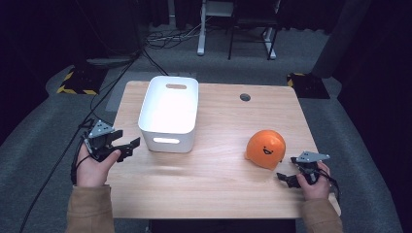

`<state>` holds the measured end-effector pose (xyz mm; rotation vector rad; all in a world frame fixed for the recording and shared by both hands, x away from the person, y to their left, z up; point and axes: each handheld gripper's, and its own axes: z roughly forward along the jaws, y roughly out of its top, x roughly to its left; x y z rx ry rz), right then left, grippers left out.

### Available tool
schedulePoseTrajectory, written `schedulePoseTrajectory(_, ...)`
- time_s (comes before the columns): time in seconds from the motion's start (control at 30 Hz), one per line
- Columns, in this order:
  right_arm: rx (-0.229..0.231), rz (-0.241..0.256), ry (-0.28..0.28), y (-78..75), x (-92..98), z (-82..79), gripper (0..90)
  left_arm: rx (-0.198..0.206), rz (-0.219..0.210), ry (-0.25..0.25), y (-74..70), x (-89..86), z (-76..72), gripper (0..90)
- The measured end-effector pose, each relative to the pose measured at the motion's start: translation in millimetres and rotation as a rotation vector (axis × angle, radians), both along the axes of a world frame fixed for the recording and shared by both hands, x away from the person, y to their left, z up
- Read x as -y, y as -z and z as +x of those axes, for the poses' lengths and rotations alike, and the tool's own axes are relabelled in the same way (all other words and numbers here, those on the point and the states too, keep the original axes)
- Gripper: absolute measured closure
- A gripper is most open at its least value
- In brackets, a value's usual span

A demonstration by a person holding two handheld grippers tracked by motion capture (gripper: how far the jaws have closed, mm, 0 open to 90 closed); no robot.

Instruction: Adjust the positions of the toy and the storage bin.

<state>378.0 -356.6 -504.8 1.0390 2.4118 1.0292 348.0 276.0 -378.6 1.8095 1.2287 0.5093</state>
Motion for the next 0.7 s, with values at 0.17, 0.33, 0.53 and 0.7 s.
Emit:
schedulePoseTrajectory(0.17,0.0,0.0,0.0,0.0,0.0,0.0,4.3,0.037,-0.035,-0.024,-4.7,-1.7,5.6,27.3)
schedulePoseTrajectory(0.33,0.001,0.0,0.001,0.0,-0.1,0.0,4.3,0.07,-0.058,-0.042,-3.0,0.6,16.5,26.9)
schedulePoseTrajectory(0.53,0.002,-0.001,0.005,0.1,-0.3,-0.2,4.1,0.096,-0.09,-0.049,0.2,5.3,28.7,28.2)
schedulePoseTrajectory(0.7,0.0,-0.006,0.015,-0.2,-0.6,-1.0,3.7,0.095,-0.099,-0.077,10.3,11.4,47.9,30.9)
